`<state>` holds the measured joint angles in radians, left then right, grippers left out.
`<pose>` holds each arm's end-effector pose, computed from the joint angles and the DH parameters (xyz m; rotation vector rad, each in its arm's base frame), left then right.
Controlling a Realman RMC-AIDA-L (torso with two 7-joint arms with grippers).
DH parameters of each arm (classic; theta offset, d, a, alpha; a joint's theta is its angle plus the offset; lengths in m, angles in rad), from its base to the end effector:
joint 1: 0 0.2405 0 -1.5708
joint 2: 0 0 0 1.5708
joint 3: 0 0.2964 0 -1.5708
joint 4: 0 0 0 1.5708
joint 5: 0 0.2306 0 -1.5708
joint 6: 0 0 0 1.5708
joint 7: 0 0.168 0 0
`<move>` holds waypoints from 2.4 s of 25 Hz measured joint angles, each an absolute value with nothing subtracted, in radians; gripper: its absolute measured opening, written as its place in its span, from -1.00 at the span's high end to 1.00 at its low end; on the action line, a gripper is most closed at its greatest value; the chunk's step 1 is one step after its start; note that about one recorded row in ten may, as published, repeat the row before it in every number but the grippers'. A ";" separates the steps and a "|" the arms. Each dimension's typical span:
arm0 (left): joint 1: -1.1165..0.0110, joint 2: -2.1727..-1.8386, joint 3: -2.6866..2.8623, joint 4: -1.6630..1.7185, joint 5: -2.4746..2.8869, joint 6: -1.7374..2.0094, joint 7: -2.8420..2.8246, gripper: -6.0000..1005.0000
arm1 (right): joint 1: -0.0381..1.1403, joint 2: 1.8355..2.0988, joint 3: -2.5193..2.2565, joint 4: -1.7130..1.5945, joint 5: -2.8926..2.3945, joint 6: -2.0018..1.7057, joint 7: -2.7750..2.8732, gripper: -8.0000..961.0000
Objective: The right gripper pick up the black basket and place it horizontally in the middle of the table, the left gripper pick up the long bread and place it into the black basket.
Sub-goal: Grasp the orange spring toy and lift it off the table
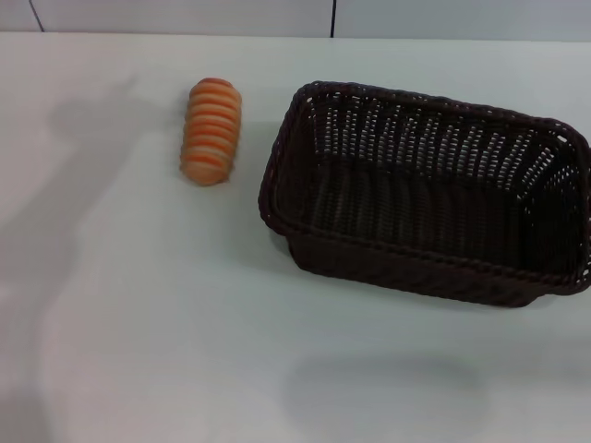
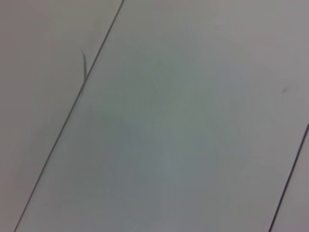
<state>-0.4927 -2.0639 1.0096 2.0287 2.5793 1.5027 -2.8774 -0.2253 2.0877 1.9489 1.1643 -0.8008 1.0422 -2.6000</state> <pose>-0.1417 0.3989 0.1552 -1.9599 -0.8831 -0.2647 0.3672 0.2695 0.0999 -1.6919 0.0897 0.4702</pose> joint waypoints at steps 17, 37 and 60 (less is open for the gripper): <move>-0.870 -2.063 1.015 1.598 2.889 1.661 -2.879 -0.61 | -0.231 2.086 1.909 1.158 -0.842 1.000 -2.574 -0.20; -1.086 -2.056 1.016 0.976 2.891 1.439 -2.879 -0.61 | -0.244 2.085 1.857 1.191 -0.910 1.002 -2.563 -0.20; -1.015 -2.061 1.024 0.777 2.890 1.257 -2.876 -0.60 | -0.402 2.089 1.749 1.484 -0.963 0.924 -2.485 -0.20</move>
